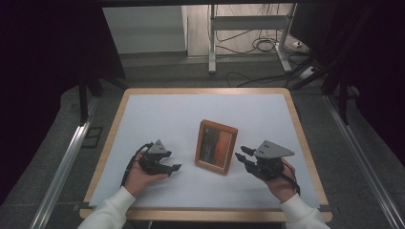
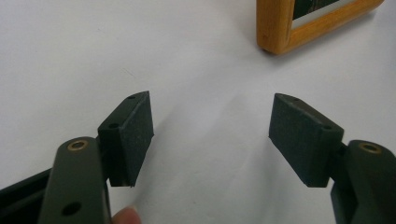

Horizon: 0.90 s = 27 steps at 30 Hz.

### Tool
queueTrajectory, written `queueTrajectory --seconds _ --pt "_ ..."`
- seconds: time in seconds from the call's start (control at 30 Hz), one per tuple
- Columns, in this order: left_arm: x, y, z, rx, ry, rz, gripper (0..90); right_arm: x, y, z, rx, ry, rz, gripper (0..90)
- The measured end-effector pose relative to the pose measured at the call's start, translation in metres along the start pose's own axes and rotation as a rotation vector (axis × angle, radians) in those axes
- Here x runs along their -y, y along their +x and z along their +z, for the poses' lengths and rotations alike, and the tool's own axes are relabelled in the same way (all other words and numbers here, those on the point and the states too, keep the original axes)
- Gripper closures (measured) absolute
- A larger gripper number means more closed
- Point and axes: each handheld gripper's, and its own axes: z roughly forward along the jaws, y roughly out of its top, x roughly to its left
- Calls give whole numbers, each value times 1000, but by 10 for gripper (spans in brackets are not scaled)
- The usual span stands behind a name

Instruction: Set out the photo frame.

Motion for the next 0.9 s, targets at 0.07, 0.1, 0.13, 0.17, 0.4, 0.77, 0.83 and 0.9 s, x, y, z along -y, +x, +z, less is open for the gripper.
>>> queueTrajectory --seconds 0.07,0.1,0.13,0.17,0.4,0.77,0.83,0.9 --pt "0 0 0 0 1 1 302 4 5 3 -20 11 -4 863" --pt "0 0 0 0 0 0 302 5 9 5 -29 23 -11 891" --pt "0 0 0 0 0 0 302 6 12 8 -44 33 -18 892" --pt "0 0 -1 1 0 -1 302 8 16 11 -60 46 -27 892" --pt "0 0 -1 3 -4 -3 302 16 38 36 -138 124 -71 892" --pt "1 0 -1 4 -3 0 303 35 41 67 -147 244 -89 892" --pt "1 0 -1 4 -2 1 303 39 38 68 -131 257 -81 893" --pt "1 0 -1 4 -4 0 303 41 33 68 -150 252 -52 894"
